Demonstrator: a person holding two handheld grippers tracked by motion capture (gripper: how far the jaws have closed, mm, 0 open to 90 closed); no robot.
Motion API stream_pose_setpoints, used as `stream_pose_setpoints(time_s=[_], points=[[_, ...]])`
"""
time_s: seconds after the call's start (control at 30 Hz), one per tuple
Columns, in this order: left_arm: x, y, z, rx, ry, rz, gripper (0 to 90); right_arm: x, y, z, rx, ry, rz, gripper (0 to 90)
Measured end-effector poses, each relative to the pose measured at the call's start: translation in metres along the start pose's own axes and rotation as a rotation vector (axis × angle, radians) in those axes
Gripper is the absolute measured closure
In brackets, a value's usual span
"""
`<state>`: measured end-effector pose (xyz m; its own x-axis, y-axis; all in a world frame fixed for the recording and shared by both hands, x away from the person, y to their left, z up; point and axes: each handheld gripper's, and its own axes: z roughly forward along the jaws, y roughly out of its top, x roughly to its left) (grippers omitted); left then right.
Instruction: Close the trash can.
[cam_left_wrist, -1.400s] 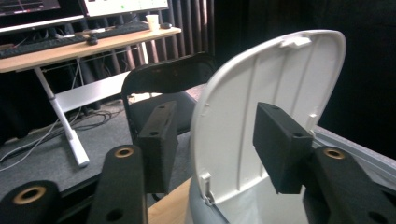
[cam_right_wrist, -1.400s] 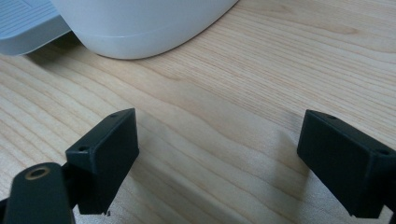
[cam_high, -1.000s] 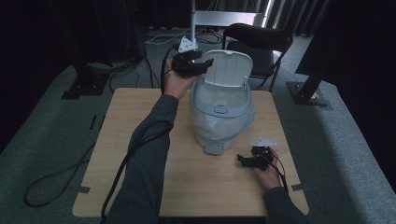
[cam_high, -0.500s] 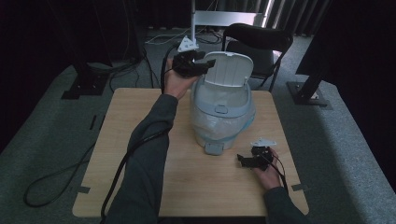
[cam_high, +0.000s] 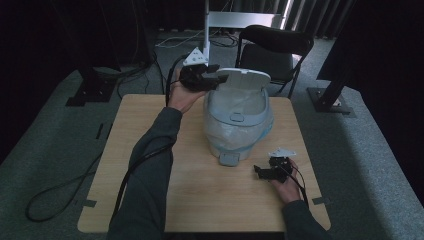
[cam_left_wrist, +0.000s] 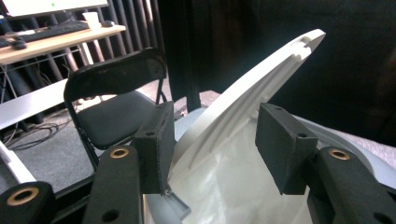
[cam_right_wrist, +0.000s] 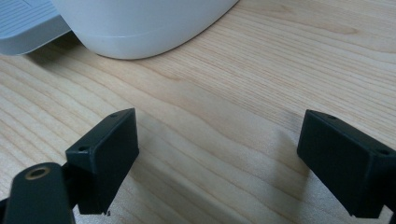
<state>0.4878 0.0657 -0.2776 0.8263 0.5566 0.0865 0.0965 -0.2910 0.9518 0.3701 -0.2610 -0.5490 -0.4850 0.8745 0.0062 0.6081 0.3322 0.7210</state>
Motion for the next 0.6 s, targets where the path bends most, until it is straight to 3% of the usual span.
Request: stream_pose_setpoints(time_s=[0.37, 0.6], points=[[-0.007, -0.009, -0.008, 0.023, -0.084, 0.014, 43.4, 0.0, 0.0, 0.0, 0.0, 0.001, 0.001, 11.5], [-0.012, -0.01, -0.005, 0.05, -0.119, 0.056, 42.4, 0.0, 0.0, 0.0, 0.0, 0.001, 0.001, 11.5]])
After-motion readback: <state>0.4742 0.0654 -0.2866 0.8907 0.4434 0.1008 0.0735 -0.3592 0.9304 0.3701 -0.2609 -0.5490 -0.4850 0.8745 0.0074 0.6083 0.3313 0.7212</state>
